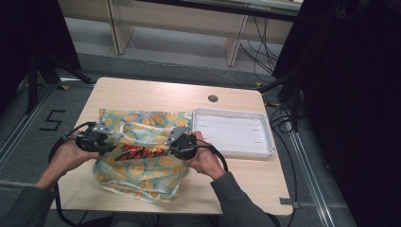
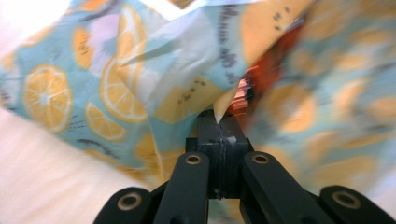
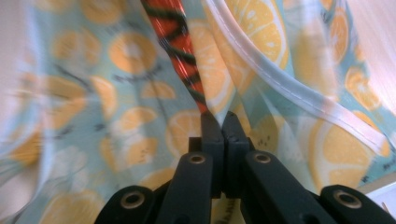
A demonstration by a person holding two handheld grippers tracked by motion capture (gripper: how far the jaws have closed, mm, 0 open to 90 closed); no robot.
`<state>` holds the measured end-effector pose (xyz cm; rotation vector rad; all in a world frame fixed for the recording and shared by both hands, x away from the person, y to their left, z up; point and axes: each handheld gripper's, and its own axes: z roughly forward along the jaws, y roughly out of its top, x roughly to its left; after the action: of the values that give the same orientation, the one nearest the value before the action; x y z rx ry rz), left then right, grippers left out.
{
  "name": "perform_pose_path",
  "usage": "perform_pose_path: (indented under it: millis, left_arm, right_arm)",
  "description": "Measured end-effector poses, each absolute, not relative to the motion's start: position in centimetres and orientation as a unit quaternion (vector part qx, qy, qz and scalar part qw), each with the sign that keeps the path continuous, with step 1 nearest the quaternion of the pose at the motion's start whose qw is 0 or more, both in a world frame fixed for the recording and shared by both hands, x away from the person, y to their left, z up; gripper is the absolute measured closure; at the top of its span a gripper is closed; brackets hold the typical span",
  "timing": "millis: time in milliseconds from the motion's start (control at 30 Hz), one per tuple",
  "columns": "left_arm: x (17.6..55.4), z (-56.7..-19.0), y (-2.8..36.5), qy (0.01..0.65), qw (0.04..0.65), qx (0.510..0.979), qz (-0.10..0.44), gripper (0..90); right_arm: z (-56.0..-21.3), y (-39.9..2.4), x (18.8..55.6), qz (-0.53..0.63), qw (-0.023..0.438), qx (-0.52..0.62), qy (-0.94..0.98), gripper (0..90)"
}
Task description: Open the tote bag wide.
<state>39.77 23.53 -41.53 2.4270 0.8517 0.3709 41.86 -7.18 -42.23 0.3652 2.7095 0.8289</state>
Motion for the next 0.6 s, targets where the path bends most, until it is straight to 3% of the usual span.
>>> perform_pose_path:
  millis: [133,300,433,600]
  left_arm:
    - [38.5,-39.8,24.0,0.301,0.270,0.904,0.140,89.6]
    - [38.7,-36.7,24.0,0.302,0.301,0.890,0.164,89.7]
    - [41.1,-36.2,24.1,0.335,0.306,0.868,0.201,89.7]
    - [44.8,-38.7,24.6,0.352,0.262,0.872,0.217,89.7]
  right_arm:
    - [-39.6,-8.4,40.6,0.335,0.121,0.124,0.926,90.0]
    - [-37.9,-8.7,41.4,0.354,0.145,0.140,0.913,90.0]
    - [-37.9,-7.8,44.5,0.357,0.204,0.157,0.898,90.0]
    - [-40.2,-6.2,48.3,0.320,0.230,0.177,0.902,90.0]
